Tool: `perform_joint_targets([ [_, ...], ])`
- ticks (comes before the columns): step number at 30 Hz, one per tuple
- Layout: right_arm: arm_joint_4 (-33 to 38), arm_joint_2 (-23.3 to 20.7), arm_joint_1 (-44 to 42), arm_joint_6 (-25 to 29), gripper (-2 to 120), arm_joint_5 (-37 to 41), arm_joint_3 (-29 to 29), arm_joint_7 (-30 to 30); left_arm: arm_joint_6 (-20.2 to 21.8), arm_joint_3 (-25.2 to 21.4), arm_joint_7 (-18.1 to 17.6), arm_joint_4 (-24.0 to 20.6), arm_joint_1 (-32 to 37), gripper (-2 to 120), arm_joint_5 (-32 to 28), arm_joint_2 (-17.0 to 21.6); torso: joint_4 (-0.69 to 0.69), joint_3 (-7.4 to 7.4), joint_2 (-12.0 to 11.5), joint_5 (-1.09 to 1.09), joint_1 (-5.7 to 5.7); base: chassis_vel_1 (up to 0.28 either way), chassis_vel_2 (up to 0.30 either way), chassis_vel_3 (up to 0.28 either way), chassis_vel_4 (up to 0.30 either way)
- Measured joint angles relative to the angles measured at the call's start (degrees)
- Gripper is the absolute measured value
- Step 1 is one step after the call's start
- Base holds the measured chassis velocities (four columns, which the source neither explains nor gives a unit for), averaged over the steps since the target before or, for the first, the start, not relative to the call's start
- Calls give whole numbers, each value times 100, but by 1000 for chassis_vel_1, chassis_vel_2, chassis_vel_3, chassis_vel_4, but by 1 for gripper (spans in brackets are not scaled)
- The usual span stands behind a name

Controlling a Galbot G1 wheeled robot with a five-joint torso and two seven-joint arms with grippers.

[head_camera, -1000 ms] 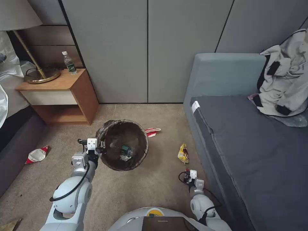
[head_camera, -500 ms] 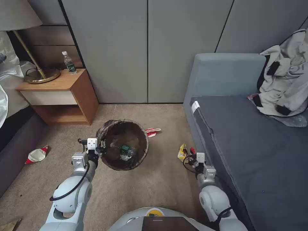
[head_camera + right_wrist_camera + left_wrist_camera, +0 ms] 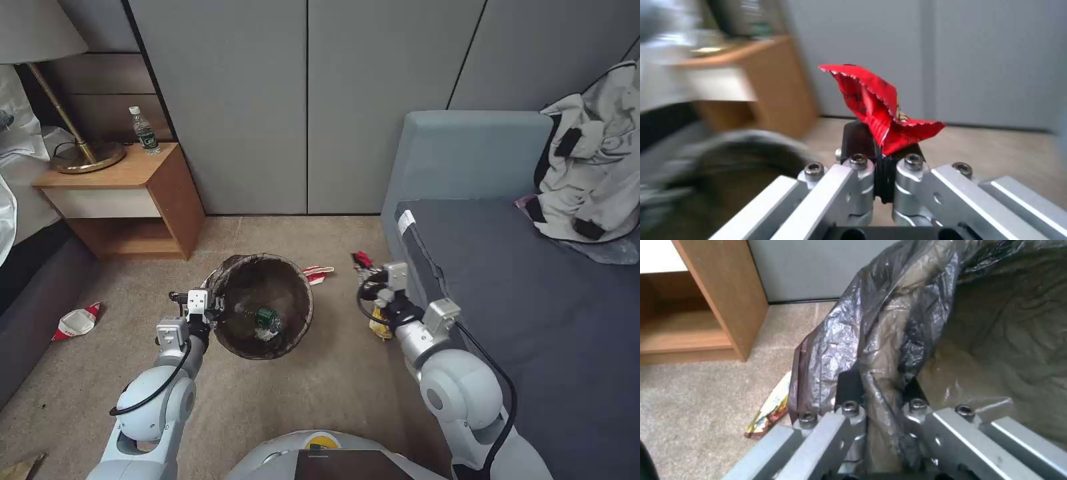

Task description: Pick up the trash bin, then pick up the garbage from the floor and place it into the trash bin.

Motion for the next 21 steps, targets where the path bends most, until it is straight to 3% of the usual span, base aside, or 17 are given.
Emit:
perform_joint_targets([
  [4, 27, -48, 243, -130, 0, -36, -425, -513, 34, 88, 2, 49, -78, 3, 41, 6, -4, 0, 0, 0, 0, 0, 0, 0, 0],
  [17, -572, -104, 671, -199, 0, -175, -1434, -500, 138, 255, -38, 26, -94, 3, 62, -13, -1, 0, 0, 1, 0, 0, 0, 0, 0],
  [21, -731, -99, 817, -234, 13, -361, -1732, -176, 166, 295, -62, -15, -94, 3, 65, -30, -2, 0, 0, 1, 0, 0, 0, 0, 0],
])
